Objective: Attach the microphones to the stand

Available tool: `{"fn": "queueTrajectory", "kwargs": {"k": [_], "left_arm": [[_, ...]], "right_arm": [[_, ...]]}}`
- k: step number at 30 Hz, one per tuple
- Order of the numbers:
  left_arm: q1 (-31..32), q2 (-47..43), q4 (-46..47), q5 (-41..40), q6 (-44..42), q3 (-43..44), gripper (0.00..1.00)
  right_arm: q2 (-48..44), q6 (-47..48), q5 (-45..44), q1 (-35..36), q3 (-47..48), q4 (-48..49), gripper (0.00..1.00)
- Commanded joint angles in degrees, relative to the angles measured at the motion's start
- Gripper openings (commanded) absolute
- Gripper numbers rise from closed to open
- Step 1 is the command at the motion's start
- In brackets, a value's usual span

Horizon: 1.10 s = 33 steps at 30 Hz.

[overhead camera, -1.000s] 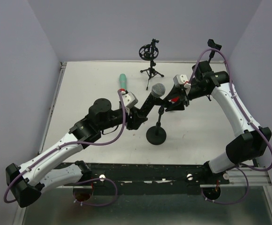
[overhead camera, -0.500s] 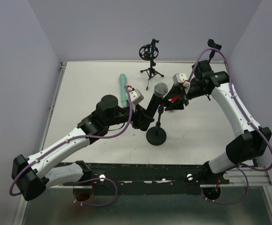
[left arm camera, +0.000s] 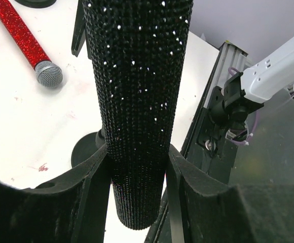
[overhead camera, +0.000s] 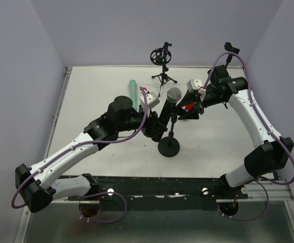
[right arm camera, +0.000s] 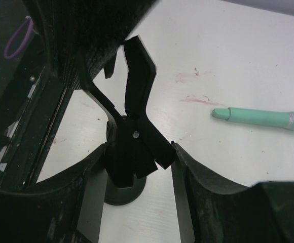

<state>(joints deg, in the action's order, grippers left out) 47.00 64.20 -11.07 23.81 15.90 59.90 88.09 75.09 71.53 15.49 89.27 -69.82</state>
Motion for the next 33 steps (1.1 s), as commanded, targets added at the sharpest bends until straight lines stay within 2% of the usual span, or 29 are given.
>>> {"fn": "queueTrajectory", "kwargs": {"k": [1, 4, 9, 12, 17, 23, 27, 30, 31, 33], "left_arm": [[-0.2, 0.6, -4.6, -0.9, -2.3, 4.0, 0.00], [-0.2, 1.4, -5.4, 0.4, -2.8, 4.6, 0.00], [-0.2, 2.1, -5.4, 1.7, -2.9, 5.1, 0.00], [-0.2, 1.8, -5.3, 2.0, -3.2, 5.1, 0.00], [-0.3, 0.0, -5.8, 0.9, -4.7, 4.5, 0.00], [-1.3, -1.7, -6.7, 0.7, -5.5, 4.3, 0.00], [-1.5, -2.4, -6.7, 1.1, -5.6, 4.1, 0.00], [-1.8, -3.7, -6.2, 0.9, -5.3, 3.4, 0.00], [-1.9, -4.3, -5.7, 1.0, -5.1, 3.0, 0.00], [-1.9, -5.2, -5.2, 1.1, -5.0, 2.4, 0.00]], "right_arm": [[-0.6, 1.6, 1.8, 0.9, -0.4, -3.5, 0.59], [-0.6, 1.8, 2.1, 0.9, -0.4, -3.4, 0.63], [-0.4, 1.5, 2.4, 0.9, -0.3, -3.5, 0.63], [0.0, 1.6, 2.4, 0.9, -0.2, -3.9, 0.60], [0.7, 2.0, 1.7, 0.9, 0.5, -5.1, 0.32], [0.9, 2.3, 1.6, 0.9, 0.5, -5.3, 0.12], [1.2, 2.3, 1.5, 0.9, 0.5, -5.3, 0.08], [1.4, 2.2, 1.5, 0.9, 0.4, -5.2, 0.09], [1.4, 2.0, 1.5, 0.9, 0.5, -5.1, 0.16], [1.6, 2.1, 1.9, 0.9, 0.3, -5.1, 0.45]]}}
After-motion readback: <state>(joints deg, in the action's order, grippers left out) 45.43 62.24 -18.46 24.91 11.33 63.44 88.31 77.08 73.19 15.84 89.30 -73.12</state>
